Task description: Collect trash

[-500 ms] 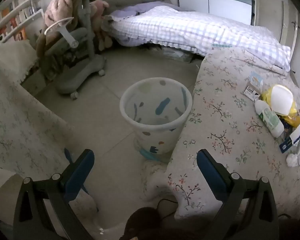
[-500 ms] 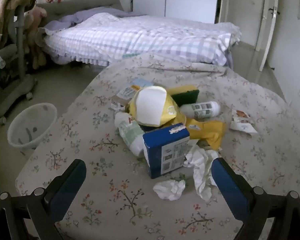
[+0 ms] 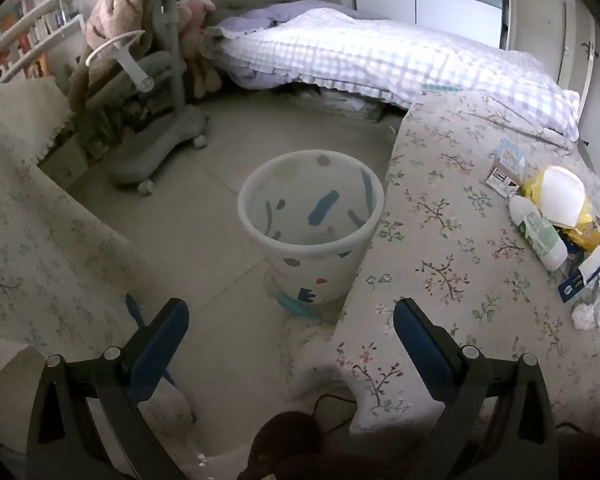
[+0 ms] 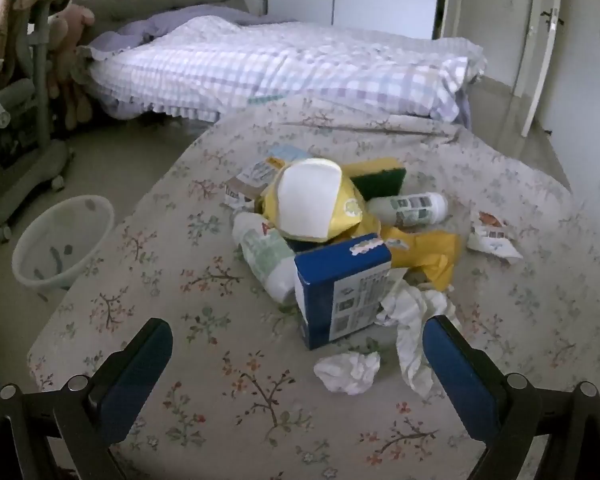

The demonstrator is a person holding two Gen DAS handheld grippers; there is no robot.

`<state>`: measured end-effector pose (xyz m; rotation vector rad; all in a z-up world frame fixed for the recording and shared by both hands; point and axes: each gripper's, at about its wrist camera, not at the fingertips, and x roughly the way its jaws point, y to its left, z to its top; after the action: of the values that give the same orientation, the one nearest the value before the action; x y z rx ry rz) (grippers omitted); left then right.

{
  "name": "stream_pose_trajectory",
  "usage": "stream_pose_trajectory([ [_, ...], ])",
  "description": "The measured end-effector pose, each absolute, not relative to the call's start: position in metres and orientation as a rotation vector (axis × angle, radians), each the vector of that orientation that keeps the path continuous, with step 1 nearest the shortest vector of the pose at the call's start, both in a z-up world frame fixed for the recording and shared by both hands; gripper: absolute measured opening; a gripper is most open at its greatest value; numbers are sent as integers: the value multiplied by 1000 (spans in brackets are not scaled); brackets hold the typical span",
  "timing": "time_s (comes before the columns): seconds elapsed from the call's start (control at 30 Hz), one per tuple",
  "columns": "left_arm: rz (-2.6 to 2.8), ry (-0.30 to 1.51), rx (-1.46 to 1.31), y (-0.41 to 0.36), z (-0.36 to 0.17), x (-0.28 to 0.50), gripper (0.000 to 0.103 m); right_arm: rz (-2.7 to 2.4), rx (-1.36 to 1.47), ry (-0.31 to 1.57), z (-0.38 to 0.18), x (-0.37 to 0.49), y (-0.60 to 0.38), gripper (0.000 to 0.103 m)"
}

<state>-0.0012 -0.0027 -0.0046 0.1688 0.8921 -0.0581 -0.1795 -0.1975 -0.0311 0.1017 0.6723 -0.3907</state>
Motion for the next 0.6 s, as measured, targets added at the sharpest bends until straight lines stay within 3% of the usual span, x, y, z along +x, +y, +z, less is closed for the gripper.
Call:
stream_pose_trajectory([
  [0.6,-56,894,193,-4,-6,-2,103,-371,109,705,-37,-174,-196,103],
])
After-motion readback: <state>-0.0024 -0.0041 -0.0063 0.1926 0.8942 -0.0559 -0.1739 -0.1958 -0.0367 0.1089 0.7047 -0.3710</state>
